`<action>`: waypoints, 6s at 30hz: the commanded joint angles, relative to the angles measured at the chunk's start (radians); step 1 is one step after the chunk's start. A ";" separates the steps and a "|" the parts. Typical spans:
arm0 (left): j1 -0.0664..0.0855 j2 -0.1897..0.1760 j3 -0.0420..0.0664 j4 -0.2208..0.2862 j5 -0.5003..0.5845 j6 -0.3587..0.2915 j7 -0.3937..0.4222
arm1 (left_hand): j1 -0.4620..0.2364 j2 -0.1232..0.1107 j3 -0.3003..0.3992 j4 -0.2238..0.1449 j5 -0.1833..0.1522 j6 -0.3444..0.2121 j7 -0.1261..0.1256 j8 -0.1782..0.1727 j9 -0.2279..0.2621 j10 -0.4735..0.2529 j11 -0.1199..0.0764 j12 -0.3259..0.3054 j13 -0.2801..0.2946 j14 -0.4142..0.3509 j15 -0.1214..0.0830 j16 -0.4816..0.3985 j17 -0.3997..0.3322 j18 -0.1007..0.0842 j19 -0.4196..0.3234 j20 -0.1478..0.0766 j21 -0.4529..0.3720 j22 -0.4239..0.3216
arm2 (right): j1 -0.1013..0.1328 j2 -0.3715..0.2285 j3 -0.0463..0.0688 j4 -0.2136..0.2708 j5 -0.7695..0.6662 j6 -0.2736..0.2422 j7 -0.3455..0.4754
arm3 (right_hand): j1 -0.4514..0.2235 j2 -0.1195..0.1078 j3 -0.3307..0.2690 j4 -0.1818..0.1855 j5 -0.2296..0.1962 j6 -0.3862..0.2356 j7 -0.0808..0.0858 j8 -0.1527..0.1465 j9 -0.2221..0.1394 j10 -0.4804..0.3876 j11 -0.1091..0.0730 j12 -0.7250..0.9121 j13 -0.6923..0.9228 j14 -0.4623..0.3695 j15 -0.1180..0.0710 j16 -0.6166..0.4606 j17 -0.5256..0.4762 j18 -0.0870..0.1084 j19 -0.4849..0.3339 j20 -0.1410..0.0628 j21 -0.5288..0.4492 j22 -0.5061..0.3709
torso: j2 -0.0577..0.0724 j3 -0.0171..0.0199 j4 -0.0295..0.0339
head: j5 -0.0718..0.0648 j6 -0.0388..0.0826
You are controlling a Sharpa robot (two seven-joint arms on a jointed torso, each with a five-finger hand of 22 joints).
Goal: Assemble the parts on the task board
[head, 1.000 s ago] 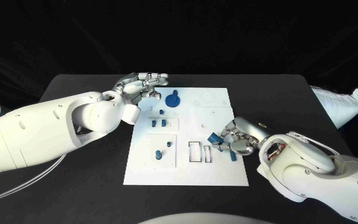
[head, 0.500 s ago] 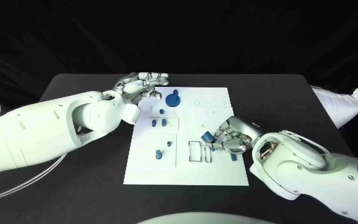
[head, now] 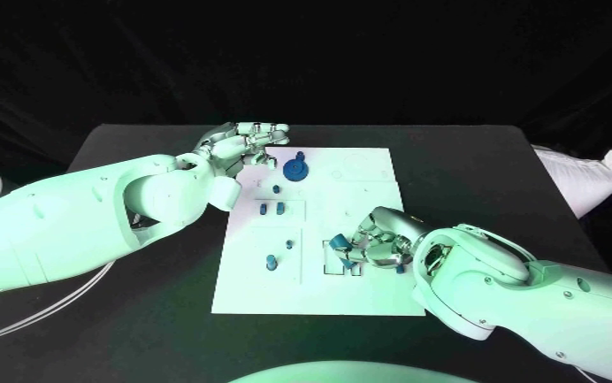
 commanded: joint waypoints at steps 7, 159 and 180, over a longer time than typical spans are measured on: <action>0.000 0.000 0.001 0.003 -0.004 0.019 0.003 | -0.004 0.008 -0.004 -0.004 0.003 -0.006 -0.001 0.004 0.001 -0.009 -0.001 0.004 0.001 -0.007 0.001 0.002 -0.001 0.019 -0.006 0.003 -0.004 -0.001 | -0.003 0.011 -0.001 -0.005 0.011 0.063 -0.006 | -0.021 0.009 -0.011 0.000 -0.008 0.048 -0.037 0.007 0.076 0.052 -0.025 0.005 0.074 0.096 -0.007 -0.001 0.214 -0.018 0.047 -0.007 -0.001 0.117 | -0.001 0.0001 -0.0004 | 0.003 -0.003; 0.000 -0.016 -0.002 0.007 -0.019 0.040 -0.016 | -0.002 0.010 -0.005 -0.013 0.003 -0.005 -0.001 0.008 0.001 -0.014 -0.001 0.015 0.003 -0.012 0.001 0.001 -0.011 0.019 -0.007 0.003 -0.007 -0.002 | -0.073 -0.123 -0.001 -0.011 -0.566 0.309 0.007 | 0.124 -0.018 -0.009 -0.207 -0.356 0.037 -0.010 -0.120 0.082 0.025 -0.004 -0.118 0.052 0.094 0.011 -0.008 0.205 -0.015 0.040 0.009 -0.015 0.111 | -0.003 -0.0025 -0.0061 | -0.019 -0.005; 0.000 -0.016 -0.002 0.005 -0.020 0.045 -0.020 | -0.001 0.010 -0.006 -0.015 0.003 -0.008 0.000 0.007 0.000 -0.018 0.000 0.016 0.002 -0.017 0.001 -0.003 -0.021 0.019 -0.008 0.003 -0.007 -0.002 | -0.073 -0.140 -0.001 0.009 -0.582 0.257 0.007 | 0.062 -0.089 0.027 -0.160 -0.366 0.036 -0.003 -0.132 0.071 0.021 0.003 -0.135 0.045 0.095 0.017 -0.006 0.209 -0.016 0.040 0.015 -0.016 0.112 | -0.003 -0.0023 -0.0057 | -0.022 -0.008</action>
